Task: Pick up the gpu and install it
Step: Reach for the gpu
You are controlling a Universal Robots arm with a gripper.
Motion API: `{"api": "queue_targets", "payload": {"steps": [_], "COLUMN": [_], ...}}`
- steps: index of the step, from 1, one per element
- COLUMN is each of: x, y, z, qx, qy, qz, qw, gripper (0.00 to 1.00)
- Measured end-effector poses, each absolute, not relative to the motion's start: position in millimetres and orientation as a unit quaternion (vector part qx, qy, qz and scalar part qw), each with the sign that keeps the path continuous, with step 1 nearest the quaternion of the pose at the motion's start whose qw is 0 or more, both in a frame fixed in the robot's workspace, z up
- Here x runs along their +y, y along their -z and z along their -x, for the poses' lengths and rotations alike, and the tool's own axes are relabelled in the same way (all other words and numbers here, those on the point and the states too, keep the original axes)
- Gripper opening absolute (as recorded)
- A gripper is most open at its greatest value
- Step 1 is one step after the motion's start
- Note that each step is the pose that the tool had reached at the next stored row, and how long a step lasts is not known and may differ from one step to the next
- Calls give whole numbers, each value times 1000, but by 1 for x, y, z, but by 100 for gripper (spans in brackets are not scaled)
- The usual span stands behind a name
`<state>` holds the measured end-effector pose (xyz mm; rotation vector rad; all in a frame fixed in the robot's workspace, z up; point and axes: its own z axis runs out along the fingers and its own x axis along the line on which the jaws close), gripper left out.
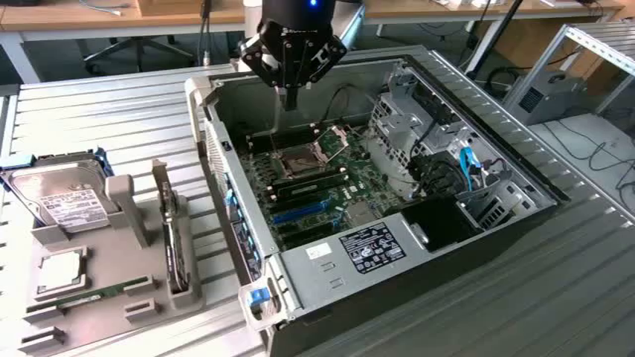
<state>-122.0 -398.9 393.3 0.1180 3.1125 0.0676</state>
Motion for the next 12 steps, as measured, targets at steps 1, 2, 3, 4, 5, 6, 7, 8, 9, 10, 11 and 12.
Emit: {"api": "queue_targets", "payload": {"steps": [1, 2, 3, 4, 5, 6, 7, 8, 9, 10, 11, 12], "x": [-399, -399, -399, -399, -399, -399, -399, -399, -399, -399, -399, -399], "y": [-393, -393, -393, -393, -393, -393, -393, -393, -393, -393, -393, -393], "z": [122, 124, 125, 127, 128, 129, 130, 131, 132, 133, 134, 135], "qx": [999, 999, 999, 999, 999, 999, 999, 999, 999, 999, 999, 999], "qy": [-22, -22, -22, -22, -22, -22, -22, -22, -22, -22, -22, -22], "qz": [-38, -38, -38, -38, -38, -38, -38, -38, -38, -38, -38, -38], "qw": [13, 13, 13, 13, 13, 13, 13, 13, 13, 13, 13, 13], "gripper": [11, 11, 11, 11, 11, 11, 11, 11, 11, 11, 11, 11]}}
